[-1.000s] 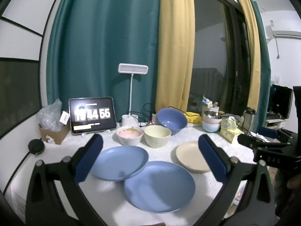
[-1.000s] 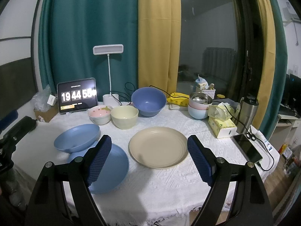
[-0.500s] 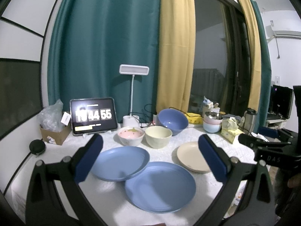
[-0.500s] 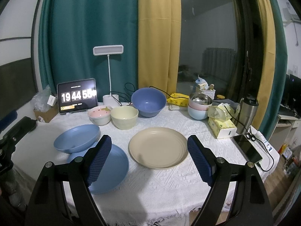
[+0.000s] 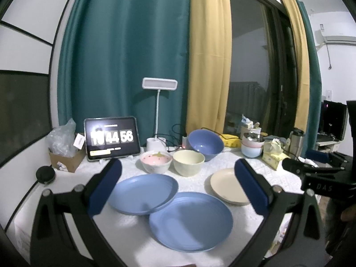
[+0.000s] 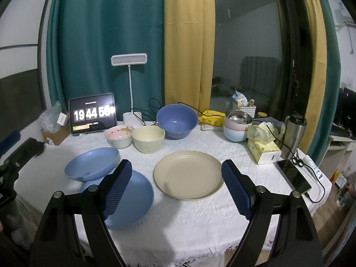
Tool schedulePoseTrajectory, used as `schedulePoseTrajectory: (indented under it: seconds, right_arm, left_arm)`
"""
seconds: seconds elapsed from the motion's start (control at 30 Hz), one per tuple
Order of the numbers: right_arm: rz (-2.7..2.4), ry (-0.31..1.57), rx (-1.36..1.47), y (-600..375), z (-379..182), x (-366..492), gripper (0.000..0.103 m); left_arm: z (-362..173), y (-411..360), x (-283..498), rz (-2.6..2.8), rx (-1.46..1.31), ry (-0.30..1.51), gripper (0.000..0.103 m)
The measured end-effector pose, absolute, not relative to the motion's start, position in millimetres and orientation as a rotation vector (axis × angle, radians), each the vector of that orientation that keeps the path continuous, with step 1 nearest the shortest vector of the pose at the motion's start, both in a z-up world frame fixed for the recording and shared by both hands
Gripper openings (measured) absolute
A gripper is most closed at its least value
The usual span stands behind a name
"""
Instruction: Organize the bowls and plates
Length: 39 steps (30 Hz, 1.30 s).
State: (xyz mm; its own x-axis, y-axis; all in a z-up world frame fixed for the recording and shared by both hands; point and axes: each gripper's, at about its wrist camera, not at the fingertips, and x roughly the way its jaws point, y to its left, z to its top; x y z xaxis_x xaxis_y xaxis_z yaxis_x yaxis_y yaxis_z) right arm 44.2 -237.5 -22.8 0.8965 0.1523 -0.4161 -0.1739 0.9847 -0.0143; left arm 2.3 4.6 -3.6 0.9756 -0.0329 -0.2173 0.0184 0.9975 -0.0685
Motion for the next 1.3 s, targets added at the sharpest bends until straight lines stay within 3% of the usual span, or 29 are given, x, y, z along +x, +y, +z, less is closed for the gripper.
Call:
schedulePoseTrajectory:
  seconds: [1.3]
  right_arm:
    - [0.226, 0.464, -0.078, -211.4, -31.7, 88.1, 0.086]
  left_arm:
    - [-24.6, 33.5, 25.9, 0.066, -0.106, 0.247, 0.102]
